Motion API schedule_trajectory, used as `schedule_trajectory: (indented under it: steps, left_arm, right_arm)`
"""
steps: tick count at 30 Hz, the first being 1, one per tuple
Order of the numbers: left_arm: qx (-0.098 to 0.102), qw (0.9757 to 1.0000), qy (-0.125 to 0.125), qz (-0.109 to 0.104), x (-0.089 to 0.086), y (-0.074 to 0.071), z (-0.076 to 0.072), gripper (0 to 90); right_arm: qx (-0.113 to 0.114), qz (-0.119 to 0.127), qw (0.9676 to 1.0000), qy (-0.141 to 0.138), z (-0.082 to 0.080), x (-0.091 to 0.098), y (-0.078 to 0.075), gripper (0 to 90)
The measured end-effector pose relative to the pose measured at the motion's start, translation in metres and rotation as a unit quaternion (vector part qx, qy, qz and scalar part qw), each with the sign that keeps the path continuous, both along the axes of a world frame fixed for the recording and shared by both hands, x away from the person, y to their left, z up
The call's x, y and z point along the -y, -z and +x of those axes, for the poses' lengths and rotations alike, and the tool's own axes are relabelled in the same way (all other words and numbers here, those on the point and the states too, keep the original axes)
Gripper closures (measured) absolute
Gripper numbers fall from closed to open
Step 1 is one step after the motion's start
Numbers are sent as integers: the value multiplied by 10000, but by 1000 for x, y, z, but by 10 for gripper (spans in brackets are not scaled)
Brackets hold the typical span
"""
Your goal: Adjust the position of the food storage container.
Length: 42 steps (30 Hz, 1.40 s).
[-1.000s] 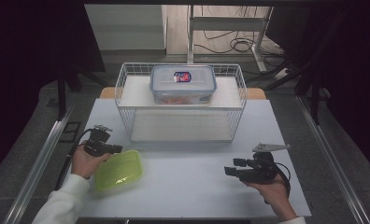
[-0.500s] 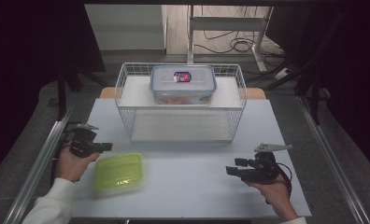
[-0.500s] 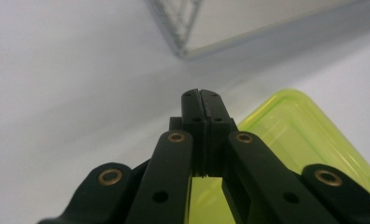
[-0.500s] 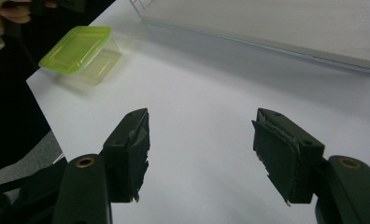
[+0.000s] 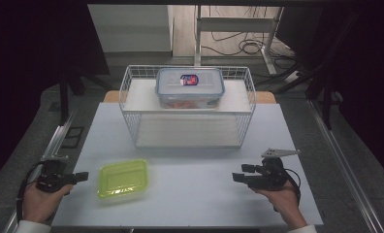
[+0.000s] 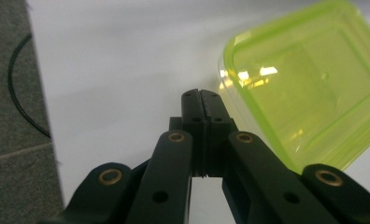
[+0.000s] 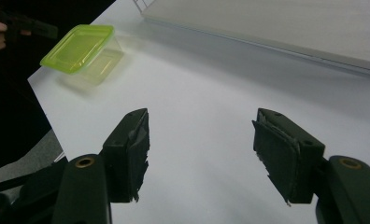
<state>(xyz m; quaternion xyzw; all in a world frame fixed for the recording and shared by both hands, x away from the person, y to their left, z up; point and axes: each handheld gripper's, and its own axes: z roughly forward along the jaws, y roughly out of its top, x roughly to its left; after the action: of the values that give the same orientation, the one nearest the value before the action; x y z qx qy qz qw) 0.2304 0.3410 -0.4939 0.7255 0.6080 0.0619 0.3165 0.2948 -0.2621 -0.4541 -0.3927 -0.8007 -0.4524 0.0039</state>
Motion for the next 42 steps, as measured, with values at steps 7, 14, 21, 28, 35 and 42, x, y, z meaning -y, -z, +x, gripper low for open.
schedule_trajectory:
  steps: [7,14,21,28,35,42]
  left_arm:
    - [-149,9997,203,-71,18,15,6,898]
    - [-188,9989,397,-132,35,15,17,899]
    - [-164,9974,672,-200,66,12,24,899]
    - [-208,9954,911,-223,94,9,32,900]
    - [-217,9937,1063,-295,116,8,38,900]
    - [-217,9917,1198,-420,138,6,43,900]
  right_arm:
    - [10,12,10000,6,-1,1,-1,360]
    - [22,29,10000,77,-2,5,-1,360]
    - [10,23,10000,60,-2,4,-2,360]
    - [20,26,10000,53,-2,4,-2,360]
    - [31,23,10000,59,-2,5,-2,360]
    - [27,18,10000,53,-2,4,-2,360]
